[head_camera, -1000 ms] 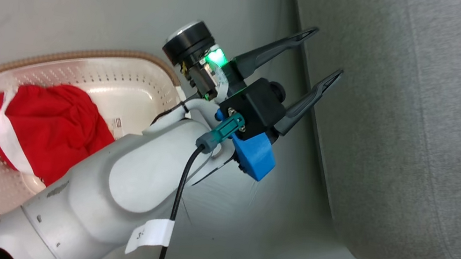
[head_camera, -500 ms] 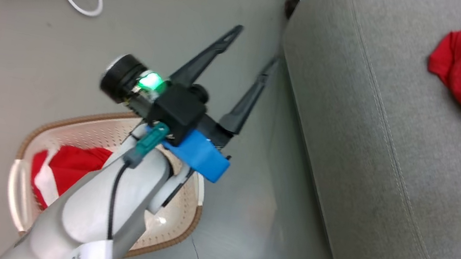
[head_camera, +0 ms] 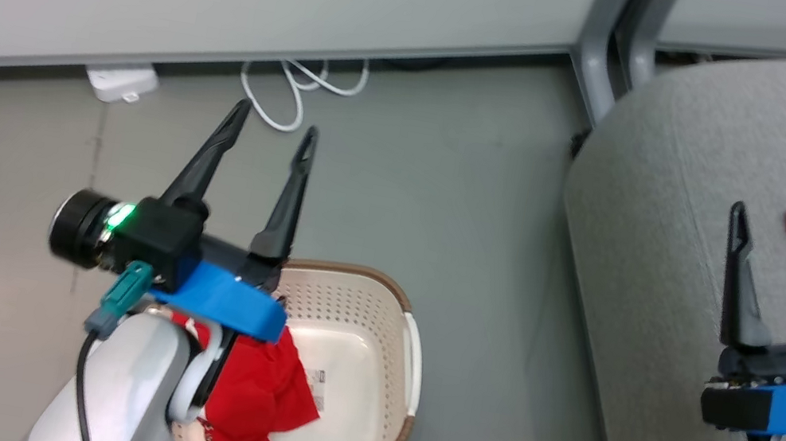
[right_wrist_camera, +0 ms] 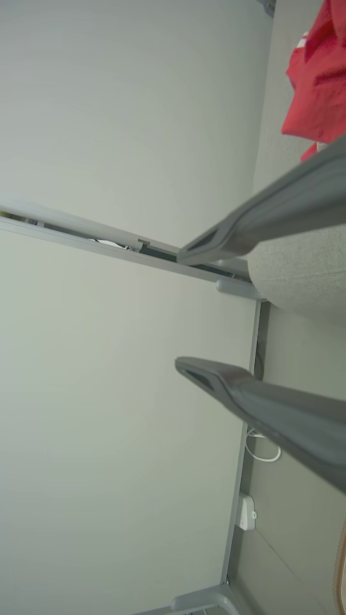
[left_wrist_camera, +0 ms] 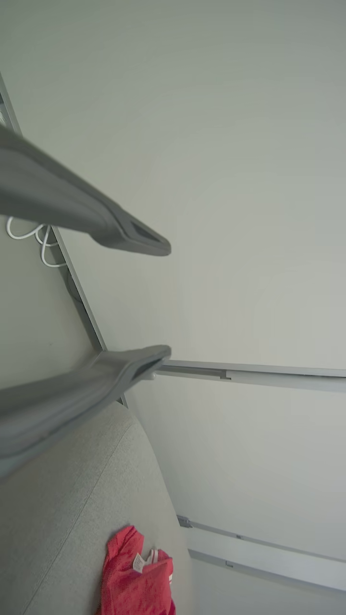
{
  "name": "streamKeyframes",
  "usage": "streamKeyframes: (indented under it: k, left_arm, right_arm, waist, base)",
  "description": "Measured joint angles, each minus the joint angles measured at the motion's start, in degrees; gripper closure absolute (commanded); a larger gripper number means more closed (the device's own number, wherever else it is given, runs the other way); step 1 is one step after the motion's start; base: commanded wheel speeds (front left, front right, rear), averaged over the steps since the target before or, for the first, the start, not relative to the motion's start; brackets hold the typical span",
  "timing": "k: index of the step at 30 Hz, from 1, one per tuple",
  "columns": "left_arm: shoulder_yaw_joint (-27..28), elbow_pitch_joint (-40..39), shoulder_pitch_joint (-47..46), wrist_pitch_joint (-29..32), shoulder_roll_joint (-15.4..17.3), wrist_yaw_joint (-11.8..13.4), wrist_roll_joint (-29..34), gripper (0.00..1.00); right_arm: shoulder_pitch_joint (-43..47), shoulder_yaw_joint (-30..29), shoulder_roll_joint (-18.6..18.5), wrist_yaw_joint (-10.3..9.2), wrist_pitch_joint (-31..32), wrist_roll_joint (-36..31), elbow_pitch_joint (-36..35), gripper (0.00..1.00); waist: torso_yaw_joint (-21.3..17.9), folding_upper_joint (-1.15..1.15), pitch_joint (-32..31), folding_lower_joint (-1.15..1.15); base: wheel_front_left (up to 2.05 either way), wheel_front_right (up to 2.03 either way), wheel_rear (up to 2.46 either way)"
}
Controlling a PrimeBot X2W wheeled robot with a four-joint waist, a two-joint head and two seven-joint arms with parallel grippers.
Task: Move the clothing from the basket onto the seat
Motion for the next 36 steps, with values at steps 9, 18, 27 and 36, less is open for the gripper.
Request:
streamKeyframes:
  k: [9,18,27,36]
  left_arm:
    - [7.8,-0.4,8.3,0.0,-1.6,-1.8,2.0,0.0]
    - [12.0,1.1,14.7,0.0,-3.1,-4.1,3.7,0.0]
    - [14.2,1.3,17.3,0.0,-4.1,-5.5,5.0,0.0]
    - [14.9,1.5,18.0,0.0,-4.4,-6.1,5.5,0.0]
  right_arm:
    - [6.2,0.7,2.2,0.0,0.0,0.1,0.1,0.0]
    - [12.0,0.0,4.8,0.0,0.0,0.8,2.3,0.0]
    - [14.2,0.0,6.3,0.0,0.0,1.2,3.8,0.0]
    - [15.8,-0.4,7.2,0.0,0.0,1.4,4.6,0.0]
  waist:
    - [5.0,0.0,-5.4,0.0]
    - [8.0,0.0,-9.7,0.0]
    - [9.0,0.0,-11.6,0.0]
    - [9.3,0.0,-11.7,0.01]
  base:
    - [0.0,0.0,0.0]
    - [0.0,0.0,0.0]
    - [0.0,0.0,0.0]
    - [0.0,0.0,0.0]
